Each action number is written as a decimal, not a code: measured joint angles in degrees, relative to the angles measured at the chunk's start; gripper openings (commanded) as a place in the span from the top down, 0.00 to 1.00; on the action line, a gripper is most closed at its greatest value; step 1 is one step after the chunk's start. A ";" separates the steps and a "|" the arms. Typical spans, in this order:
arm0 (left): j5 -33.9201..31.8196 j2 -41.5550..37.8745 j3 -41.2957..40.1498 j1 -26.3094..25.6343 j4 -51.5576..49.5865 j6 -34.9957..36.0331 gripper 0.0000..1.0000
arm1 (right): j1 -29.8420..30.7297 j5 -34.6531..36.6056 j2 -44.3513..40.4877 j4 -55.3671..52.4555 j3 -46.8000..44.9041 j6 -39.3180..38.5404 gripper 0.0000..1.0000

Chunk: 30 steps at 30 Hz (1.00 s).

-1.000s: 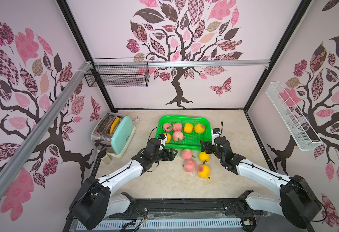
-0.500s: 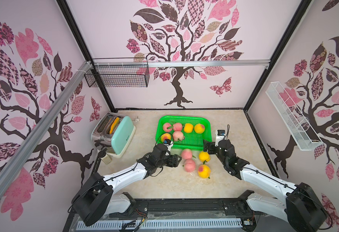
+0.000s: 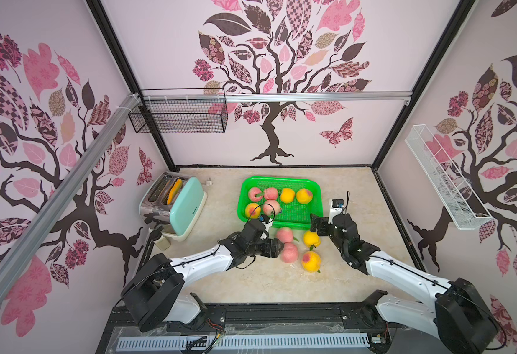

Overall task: Put the peaches into the basket
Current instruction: Pick up the peach from the center of the board.

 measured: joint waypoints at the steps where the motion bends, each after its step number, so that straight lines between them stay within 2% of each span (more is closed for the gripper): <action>1: 0.15 0.26 0.37 -0.07 0.07 -0.11 0.26 | 0.00 0.09 -0.11 0.00 0.00 0.04 0.03; 16: 2.25 7.72 2.25 -3.98 2.84 -3.69 0.27 | 0.00 0.24 -0.70 0.00 -0.02 0.46 0.03; 26: 2.62 8.55 4.72 -4.28 3.28 -3.80 0.26 | 0.00 0.79 -0.70 -0.44 -0.02 0.15 0.03; 30: 3.45 11.39 6.34 -4.50 2.19 -3.82 0.26 | 0.00 0.76 -0.70 -0.48 -0.02 0.02 0.03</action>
